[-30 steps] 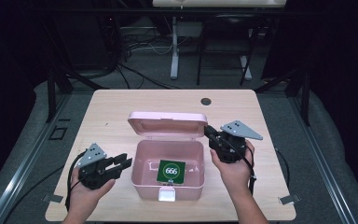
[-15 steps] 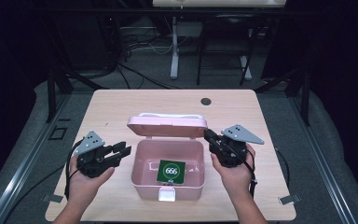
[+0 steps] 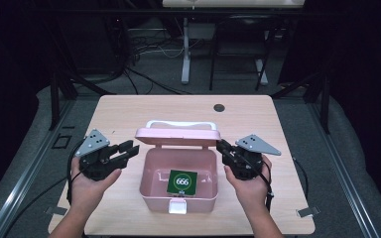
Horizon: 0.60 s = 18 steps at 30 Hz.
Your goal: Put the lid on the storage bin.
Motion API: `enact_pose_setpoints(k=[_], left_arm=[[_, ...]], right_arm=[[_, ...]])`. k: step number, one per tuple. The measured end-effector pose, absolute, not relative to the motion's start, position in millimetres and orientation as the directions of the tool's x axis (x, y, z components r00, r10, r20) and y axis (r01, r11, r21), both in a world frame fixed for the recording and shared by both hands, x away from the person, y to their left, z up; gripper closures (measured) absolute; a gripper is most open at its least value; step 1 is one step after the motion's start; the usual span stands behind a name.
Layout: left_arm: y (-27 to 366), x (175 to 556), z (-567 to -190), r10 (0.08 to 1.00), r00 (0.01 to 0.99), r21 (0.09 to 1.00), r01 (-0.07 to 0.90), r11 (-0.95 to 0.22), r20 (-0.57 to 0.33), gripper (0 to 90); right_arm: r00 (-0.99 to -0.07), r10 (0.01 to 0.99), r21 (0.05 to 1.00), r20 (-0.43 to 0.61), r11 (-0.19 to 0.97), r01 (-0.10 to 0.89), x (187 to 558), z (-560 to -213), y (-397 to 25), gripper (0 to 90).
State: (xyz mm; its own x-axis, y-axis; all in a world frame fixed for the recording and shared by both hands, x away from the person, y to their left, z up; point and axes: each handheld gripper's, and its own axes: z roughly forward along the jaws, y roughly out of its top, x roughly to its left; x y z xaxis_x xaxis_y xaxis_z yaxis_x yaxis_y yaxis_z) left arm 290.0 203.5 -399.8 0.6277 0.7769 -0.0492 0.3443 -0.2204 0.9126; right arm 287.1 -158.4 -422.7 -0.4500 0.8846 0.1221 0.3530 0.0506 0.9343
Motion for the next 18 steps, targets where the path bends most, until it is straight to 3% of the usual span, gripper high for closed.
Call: enact_pose_setpoints(k=[18], left_arm=[[196.6, 296.5, -386.6, 0.779, 0.626, 0.920, 0.332, -0.210, -0.048, 73.4]], right_arm=[[-0.466, 0.874, 0.933, 0.136, 0.045, 0.356, 282.9, -422.2, -161.8, 79.8]])
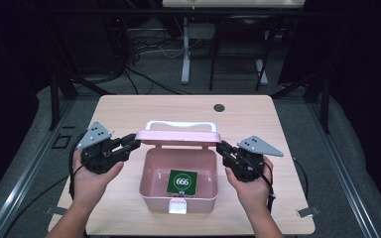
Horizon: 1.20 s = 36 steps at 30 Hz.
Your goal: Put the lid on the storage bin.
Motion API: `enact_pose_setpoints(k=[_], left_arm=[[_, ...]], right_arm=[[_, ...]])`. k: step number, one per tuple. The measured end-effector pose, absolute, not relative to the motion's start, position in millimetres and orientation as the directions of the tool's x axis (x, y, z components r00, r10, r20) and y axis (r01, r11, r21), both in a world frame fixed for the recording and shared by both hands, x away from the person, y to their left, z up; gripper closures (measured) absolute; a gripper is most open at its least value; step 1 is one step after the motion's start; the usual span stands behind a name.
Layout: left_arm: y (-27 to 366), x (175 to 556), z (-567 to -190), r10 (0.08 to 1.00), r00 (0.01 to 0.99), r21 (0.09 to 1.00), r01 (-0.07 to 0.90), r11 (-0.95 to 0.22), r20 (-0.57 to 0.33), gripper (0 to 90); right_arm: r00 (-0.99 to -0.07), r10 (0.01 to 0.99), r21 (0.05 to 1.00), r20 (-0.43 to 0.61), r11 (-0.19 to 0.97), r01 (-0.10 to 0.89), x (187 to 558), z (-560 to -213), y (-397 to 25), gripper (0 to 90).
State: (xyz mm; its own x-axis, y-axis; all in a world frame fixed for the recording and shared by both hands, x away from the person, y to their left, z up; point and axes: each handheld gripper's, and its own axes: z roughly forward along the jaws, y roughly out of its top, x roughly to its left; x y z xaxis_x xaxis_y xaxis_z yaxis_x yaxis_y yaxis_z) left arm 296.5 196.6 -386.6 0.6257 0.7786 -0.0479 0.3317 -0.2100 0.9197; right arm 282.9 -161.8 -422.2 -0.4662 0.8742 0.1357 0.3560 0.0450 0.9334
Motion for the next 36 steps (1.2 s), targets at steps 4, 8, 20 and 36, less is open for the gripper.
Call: enact_pose_setpoints(k=[4, 8, 20, 36], left_arm=[[196.5, 298.4, -385.3, 0.778, 0.626, 0.922, 0.332, -0.199, -0.057, 73.7], [196.1, 299.2, -384.9, 0.775, 0.629, 0.921, 0.334, -0.201, -0.059, 73.7], [196.6, 297.8, -384.2, 0.774, 0.631, 0.920, 0.334, -0.203, -0.058, 72.2], [201.9, 288.2, -385.7, 0.761, 0.646, 0.920, 0.330, -0.211, -0.058, 68.6]], right_arm=[[-0.465, 0.874, 0.932, 0.139, 0.043, 0.360, 281.8, -422.5, -163.2, 79.7], [-0.461, 0.877, 0.931, 0.136, 0.046, 0.362, 281.2, -423.3, -164.9, 79.9], [-0.432, 0.891, 0.928, 0.137, 0.037, 0.370, 283.4, -425.7, -173.8, 78.6], [-0.415, 0.896, 0.924, 0.157, 0.015, 0.381, 292.2, -427.2, -182.7, 65.8]])
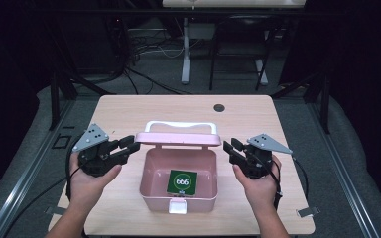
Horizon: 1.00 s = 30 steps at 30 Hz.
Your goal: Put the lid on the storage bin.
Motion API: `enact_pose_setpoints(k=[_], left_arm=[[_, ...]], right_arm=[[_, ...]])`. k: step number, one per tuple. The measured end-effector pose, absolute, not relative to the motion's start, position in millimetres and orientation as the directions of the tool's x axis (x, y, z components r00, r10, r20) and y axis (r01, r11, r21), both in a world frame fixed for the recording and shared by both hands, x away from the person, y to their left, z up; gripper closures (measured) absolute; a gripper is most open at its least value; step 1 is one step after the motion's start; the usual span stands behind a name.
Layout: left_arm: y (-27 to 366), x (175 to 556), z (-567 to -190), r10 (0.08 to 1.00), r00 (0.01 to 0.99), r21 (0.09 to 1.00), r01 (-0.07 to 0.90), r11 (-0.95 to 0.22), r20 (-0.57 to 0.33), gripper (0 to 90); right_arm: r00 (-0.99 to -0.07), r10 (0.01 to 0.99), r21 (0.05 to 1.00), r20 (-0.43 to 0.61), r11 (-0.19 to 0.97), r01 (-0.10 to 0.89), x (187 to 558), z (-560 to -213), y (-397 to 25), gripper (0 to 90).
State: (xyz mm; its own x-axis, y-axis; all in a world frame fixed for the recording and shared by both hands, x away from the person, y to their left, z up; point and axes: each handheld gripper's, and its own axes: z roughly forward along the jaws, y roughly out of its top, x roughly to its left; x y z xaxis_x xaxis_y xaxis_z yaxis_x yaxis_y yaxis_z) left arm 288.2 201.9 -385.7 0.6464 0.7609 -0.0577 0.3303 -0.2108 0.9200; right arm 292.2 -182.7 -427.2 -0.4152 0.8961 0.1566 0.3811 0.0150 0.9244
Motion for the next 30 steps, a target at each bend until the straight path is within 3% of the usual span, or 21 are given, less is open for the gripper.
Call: enact_pose_setpoints(k=[7, 19, 30], left_arm=[[203.2, 284.6, -387.0, 0.759, 0.648, 0.920, 0.329, -0.213, -0.056, 65.9], [208.1, 280.0, -390.0, 0.747, 0.662, 0.918, 0.329, -0.222, -0.056, 56.9], [212.4, 274.8, -397.2, 0.742, 0.667, 0.913, 0.342, -0.222, -0.069, 56.1]], right_arm=[[-0.419, 0.893, 0.925, 0.165, 0.008, 0.380, 294.2, -426.5, -185.7, 60.3], [-0.416, 0.893, 0.924, 0.173, -0.001, 0.382, 296.2, -426.9, -188.2, 58.5], [-0.417, 0.892, 0.924, 0.177, -0.004, 0.383, 297.1, -427.8, -189.0, 57.5]])
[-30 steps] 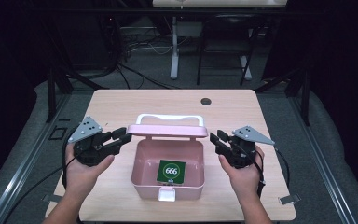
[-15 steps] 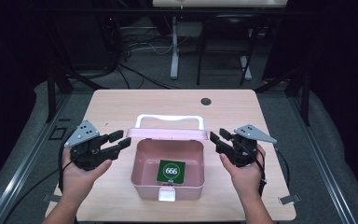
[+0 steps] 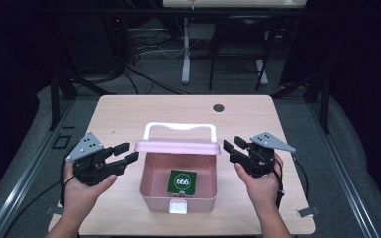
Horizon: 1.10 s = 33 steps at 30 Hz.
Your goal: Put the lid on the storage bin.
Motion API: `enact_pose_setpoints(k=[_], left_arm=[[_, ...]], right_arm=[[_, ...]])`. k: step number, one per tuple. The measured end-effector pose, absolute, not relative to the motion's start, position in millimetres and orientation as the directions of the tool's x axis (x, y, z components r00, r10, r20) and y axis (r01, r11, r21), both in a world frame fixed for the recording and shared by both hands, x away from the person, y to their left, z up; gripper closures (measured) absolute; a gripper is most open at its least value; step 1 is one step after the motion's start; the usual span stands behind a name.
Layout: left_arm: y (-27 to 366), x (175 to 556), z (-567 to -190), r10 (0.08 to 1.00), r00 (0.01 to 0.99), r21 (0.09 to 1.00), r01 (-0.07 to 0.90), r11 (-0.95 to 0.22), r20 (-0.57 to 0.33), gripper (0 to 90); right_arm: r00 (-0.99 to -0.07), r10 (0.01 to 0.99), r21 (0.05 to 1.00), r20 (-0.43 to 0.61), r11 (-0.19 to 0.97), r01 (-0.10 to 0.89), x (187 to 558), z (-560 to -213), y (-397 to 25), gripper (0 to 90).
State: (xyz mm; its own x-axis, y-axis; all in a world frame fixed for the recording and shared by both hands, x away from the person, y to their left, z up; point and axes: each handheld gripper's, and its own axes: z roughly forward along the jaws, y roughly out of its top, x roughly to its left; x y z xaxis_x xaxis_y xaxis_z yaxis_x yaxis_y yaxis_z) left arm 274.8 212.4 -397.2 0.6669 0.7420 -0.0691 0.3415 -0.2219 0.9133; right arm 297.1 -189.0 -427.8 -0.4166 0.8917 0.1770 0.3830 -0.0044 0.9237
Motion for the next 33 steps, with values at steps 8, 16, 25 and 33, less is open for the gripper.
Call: enact_pose_setpoints(k=[8, 16, 25, 33], left_arm=[[215.0, 271.6, -403.8, 0.741, 0.669, 0.913, 0.334, -0.234, -0.055, 53.5], [217.8, 267.3, -413.1, 0.744, 0.666, 0.911, 0.339, -0.235, -0.056, 52.1], [219.6, 258.5, -423.8, 0.733, 0.679, 0.906, 0.337, -0.256, -0.045, 52.1], [223.0, 251.6, -431.5, 0.732, 0.679, 0.901, 0.347, -0.261, -0.050, 52.2]], right_arm=[[-0.417, 0.891, 0.923, 0.178, -0.004, 0.384, 297.8, -428.5, -189.4, 57.3], [-0.415, 0.892, 0.921, 0.178, -0.003, 0.389, 298.6, -430.0, -189.8, 57.3], [-0.411, 0.894, 0.921, 0.179, -0.005, 0.390, 299.1, -430.6, -190.4, 57.3], [-0.409, 0.894, 0.920, 0.182, -0.008, 0.391, 299.4, -430.8, -191.6, 57.3]])
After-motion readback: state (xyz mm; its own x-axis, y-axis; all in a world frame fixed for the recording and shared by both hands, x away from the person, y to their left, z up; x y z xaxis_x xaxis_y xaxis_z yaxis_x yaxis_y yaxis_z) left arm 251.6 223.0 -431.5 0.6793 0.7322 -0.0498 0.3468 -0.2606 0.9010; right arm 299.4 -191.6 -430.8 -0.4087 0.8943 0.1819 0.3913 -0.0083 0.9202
